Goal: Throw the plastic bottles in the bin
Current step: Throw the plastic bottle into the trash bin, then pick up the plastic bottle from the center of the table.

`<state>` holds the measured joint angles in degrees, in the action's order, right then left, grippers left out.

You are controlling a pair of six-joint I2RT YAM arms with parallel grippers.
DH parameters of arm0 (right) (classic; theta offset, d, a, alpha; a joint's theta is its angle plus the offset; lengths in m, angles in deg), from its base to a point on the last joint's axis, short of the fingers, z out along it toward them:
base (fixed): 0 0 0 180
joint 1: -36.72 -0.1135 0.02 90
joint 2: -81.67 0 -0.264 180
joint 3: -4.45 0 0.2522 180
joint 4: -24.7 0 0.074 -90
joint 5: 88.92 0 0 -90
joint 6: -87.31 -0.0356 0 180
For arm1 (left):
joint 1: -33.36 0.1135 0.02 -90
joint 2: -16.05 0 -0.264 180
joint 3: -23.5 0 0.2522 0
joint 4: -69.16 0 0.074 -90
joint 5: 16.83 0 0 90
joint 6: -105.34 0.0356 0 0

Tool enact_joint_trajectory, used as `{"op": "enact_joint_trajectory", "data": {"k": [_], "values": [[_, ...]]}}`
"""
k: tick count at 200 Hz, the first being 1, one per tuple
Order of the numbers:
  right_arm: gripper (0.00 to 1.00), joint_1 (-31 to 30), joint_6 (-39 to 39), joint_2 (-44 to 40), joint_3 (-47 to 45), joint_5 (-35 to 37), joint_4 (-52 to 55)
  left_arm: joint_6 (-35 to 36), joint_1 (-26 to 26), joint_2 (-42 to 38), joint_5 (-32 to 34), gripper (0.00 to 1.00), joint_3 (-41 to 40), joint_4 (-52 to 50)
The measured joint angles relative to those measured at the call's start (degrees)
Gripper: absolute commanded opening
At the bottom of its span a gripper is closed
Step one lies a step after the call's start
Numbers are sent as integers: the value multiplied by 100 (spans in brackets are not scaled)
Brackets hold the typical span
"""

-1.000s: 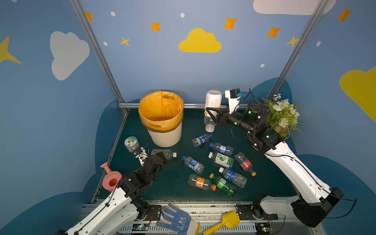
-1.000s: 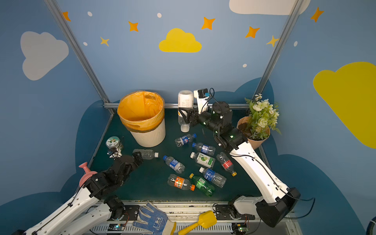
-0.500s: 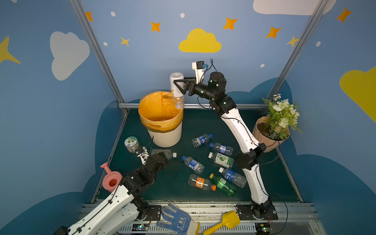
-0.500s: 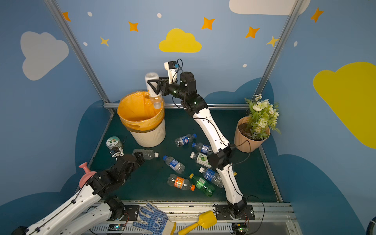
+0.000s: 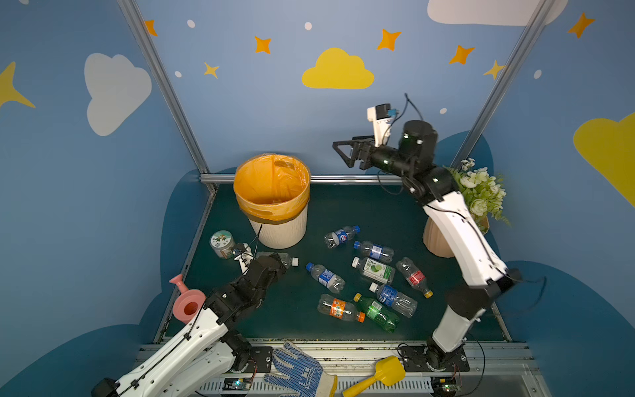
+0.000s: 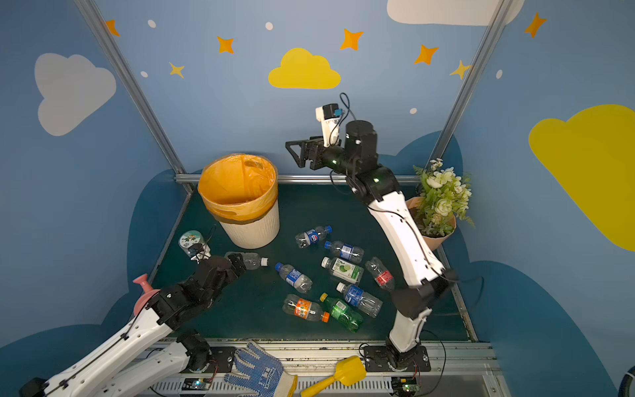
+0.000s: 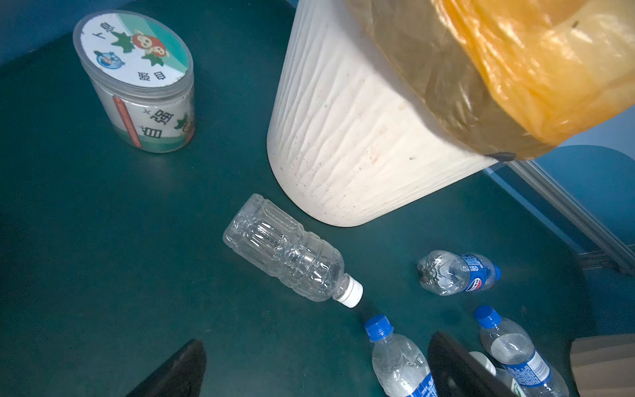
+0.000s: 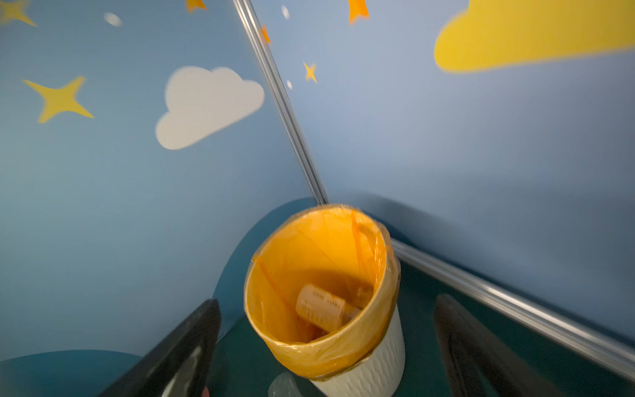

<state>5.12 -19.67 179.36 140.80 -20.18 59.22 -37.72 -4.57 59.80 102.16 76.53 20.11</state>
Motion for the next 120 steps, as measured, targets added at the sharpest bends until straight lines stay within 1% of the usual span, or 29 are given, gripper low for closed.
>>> {"op": "enact_joint_trajectory", "data": {"k": [16,41,58,86,104,120], "values": [[95,-24,313,-1056,-903,153,-323,76,-39,131,-2,100,116,31],[96,11,678,-2124,-2288,472,-549,214,-343,358,85,100,313,173],[96,175,787,-2540,-3226,721,-599,391,-704,522,254,100,404,332],[97,597,787,-2800,-4706,1130,-479,791,-1180,955,435,100,654,581],[97,894,715,-3082,-5436,1364,-332,1121,-1429,1294,516,100,861,737],[97,1163,640,-3510,-5947,1528,-240,1482,-1657,1613,553,100,1064,922]]}}
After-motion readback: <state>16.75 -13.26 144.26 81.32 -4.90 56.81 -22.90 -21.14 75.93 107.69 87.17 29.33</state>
